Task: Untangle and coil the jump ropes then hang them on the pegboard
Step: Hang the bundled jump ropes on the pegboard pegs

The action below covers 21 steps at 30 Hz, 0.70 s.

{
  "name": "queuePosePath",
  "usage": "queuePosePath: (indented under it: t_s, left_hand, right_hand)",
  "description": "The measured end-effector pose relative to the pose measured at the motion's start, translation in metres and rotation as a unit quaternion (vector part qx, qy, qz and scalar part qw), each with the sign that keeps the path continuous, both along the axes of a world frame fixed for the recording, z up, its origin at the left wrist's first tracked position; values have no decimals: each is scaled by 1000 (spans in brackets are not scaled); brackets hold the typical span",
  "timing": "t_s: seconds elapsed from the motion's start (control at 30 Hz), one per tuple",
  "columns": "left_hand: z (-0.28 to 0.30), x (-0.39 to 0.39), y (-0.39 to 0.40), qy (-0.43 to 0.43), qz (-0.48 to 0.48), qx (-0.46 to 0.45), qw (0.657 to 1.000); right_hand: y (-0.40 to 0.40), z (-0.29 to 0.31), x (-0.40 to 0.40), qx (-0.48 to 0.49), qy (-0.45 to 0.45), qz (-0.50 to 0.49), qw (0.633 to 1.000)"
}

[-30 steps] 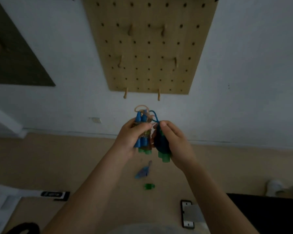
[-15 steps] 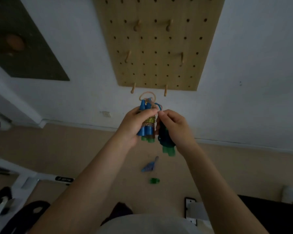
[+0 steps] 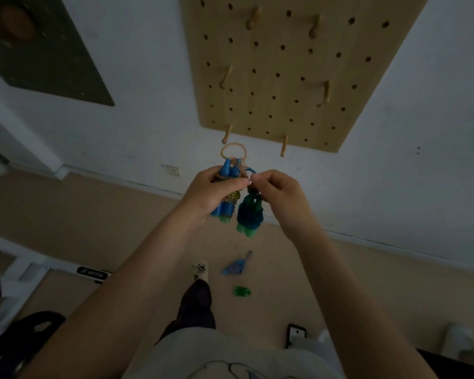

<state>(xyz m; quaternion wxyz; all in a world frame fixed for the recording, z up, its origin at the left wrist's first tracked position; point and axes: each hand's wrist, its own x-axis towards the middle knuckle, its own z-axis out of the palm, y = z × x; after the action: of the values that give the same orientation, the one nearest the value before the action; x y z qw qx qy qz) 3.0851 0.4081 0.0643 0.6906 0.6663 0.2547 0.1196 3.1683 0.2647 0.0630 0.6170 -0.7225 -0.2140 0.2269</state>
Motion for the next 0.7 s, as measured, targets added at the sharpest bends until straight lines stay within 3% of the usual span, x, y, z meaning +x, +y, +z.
queuePosePath:
  t_s: [0.23, 0.43, 0.7]
  left_hand:
    - [-22, 72, 112, -17, 33, -26, 999]
    - [-34, 138, 220, 22, 31, -47, 998]
    - [-38, 219, 302, 12, -11, -2, 1000]
  right_hand:
    - [117, -10, 79, -2, -6, 2, 1000]
    - [223, -13, 141, -40, 4, -35, 999]
    - [292, -24, 205, -57, -3, -115, 992]
